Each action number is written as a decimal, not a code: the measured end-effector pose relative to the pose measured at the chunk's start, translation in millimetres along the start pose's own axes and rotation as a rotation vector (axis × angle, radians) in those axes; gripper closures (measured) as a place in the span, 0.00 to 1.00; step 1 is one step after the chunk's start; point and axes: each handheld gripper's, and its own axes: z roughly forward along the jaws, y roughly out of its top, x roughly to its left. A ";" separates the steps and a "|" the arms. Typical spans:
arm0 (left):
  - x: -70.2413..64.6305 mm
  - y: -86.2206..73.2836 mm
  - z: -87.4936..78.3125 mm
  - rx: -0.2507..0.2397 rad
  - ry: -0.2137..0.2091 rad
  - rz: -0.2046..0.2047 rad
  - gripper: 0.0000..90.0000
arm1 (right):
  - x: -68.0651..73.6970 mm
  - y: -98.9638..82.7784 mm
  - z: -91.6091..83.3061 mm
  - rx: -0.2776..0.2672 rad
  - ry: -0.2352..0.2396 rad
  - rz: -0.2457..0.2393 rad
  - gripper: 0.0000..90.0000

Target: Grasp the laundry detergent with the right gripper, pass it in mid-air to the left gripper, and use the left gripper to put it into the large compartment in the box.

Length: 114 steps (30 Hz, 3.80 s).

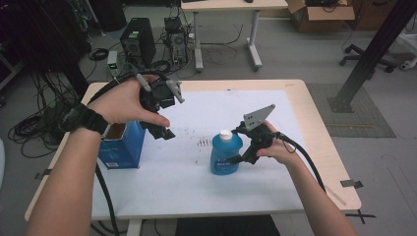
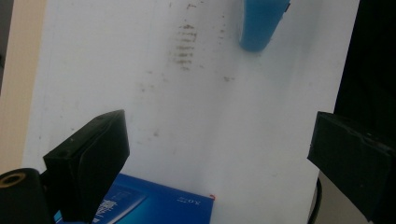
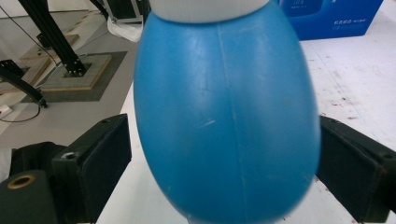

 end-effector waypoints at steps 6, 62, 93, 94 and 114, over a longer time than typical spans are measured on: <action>-0.3 -0.2 -0.3 -0.002 0.000 0.000 0.06 | 0.1 -2.2 4.9 -0.015 0.003 0.003 0.13; -0.5 1.2 1.4 -0.003 0.000 -0.002 0.06 | -2.6 -7.9 4.8 -0.070 0.010 0.013 0.33; -0.6 1.3 -0.3 -0.011 -0.001 -0.006 0.06 | -0.8 -5.8 4.9 -0.056 -0.012 -0.001 0.46; -0.4 2.0 -1.4 -0.014 0.001 0.001 0.06 | -0.4 -4.5 5.2 -0.051 -0.018 -0.001 0.46; -4.9 14.5 -20.7 -0.031 0.016 0.028 0.06 | 1.9 55.1 -16.3 -0.055 -0.050 -0.039 0.47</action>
